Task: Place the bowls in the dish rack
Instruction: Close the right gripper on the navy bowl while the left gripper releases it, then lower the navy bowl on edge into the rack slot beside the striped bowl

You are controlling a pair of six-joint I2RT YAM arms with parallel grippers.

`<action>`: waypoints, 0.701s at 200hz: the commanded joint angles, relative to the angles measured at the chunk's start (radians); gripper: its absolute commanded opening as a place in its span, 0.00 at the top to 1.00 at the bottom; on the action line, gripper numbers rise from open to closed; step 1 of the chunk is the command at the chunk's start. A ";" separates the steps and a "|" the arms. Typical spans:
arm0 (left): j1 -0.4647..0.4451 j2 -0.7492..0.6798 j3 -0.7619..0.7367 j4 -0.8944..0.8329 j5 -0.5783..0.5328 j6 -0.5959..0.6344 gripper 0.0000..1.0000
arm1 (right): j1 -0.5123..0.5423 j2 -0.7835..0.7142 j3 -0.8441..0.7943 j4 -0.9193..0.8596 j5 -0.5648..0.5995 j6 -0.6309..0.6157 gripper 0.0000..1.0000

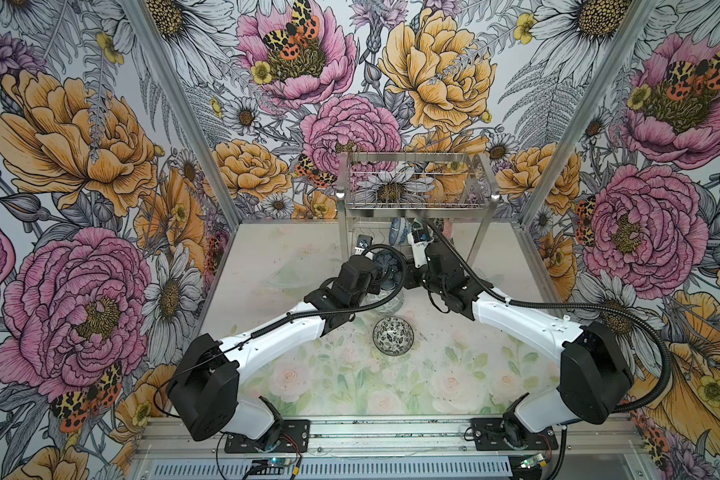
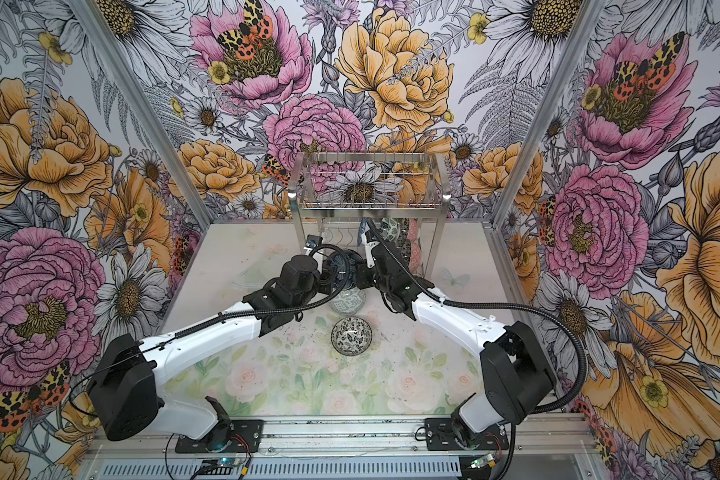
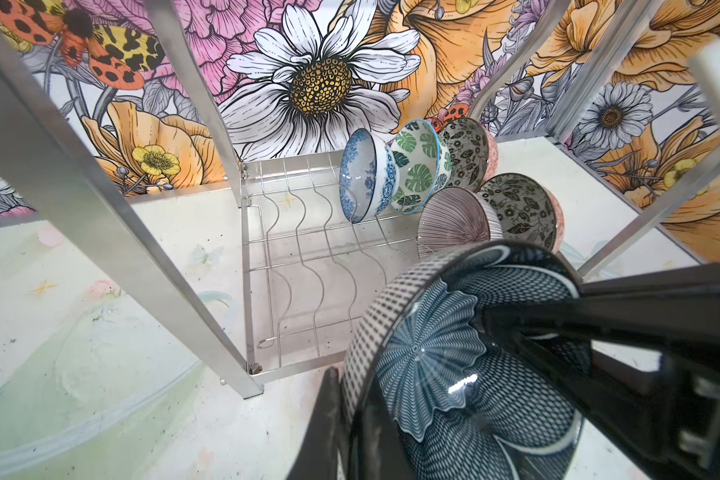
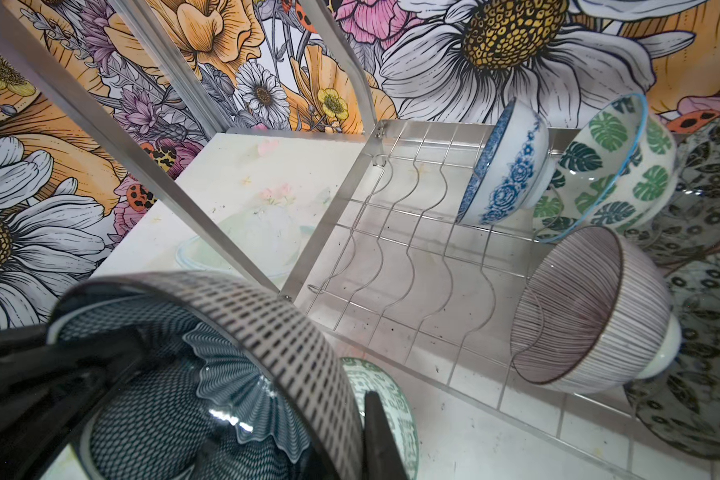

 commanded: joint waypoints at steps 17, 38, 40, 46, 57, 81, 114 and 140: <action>0.023 -0.076 -0.011 0.043 0.013 -0.022 0.88 | 0.004 -0.045 0.028 0.015 0.014 -0.047 1.00; 0.038 -0.126 -0.022 0.003 0.000 0.000 0.19 | 0.003 -0.064 0.027 0.004 0.080 -0.084 1.00; 0.040 -0.131 -0.024 -0.001 -0.001 0.004 0.13 | 0.003 -0.065 0.026 0.004 0.087 -0.086 1.00; 0.042 -0.151 -0.028 -0.015 -0.005 0.013 0.02 | 0.002 -0.067 0.027 0.002 0.103 -0.092 1.00; 0.048 -0.190 -0.037 -0.038 -0.016 0.028 0.01 | 0.002 -0.064 0.033 -0.001 0.137 -0.100 1.00; 0.082 -0.275 -0.062 -0.098 -0.024 0.034 0.01 | 0.012 -0.043 0.045 -0.003 0.258 -0.110 1.00; 0.177 -0.359 -0.094 -0.177 0.041 0.003 0.01 | 0.048 0.025 0.105 -0.023 0.525 -0.165 1.00; 0.231 -0.391 -0.110 -0.210 0.071 -0.012 0.01 | 0.078 0.093 0.168 -0.026 0.684 -0.220 1.00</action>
